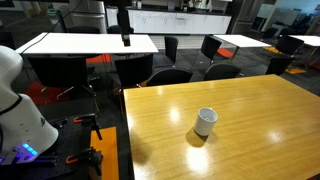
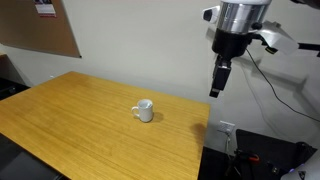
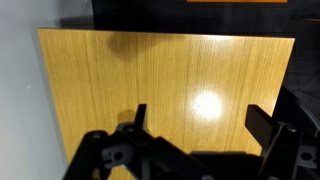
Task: Remove the marker from the mug cup and place it on the table
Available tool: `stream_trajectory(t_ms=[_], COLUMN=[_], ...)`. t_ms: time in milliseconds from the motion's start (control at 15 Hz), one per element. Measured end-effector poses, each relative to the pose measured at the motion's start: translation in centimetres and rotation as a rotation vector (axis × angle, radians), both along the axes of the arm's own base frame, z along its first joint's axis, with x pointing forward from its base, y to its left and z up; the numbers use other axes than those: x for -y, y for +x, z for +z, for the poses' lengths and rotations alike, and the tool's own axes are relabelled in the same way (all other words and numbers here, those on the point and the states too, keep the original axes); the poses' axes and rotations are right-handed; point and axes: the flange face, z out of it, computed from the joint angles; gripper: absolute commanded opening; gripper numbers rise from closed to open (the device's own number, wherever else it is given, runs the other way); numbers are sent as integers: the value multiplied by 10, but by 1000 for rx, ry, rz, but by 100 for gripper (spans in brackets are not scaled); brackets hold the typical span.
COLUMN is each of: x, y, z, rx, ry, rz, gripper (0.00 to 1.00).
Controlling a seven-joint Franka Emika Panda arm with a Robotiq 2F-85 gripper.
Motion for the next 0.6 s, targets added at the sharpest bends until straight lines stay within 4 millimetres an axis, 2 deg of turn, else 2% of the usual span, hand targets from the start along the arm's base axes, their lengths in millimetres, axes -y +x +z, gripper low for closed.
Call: stream_trajectory(t_ms=[333,600], x=[7,28], y=[15,35], z=[4,7], rx=[80,141], ry=[-31,-43], rz=[14,11], gripper=[100,100])
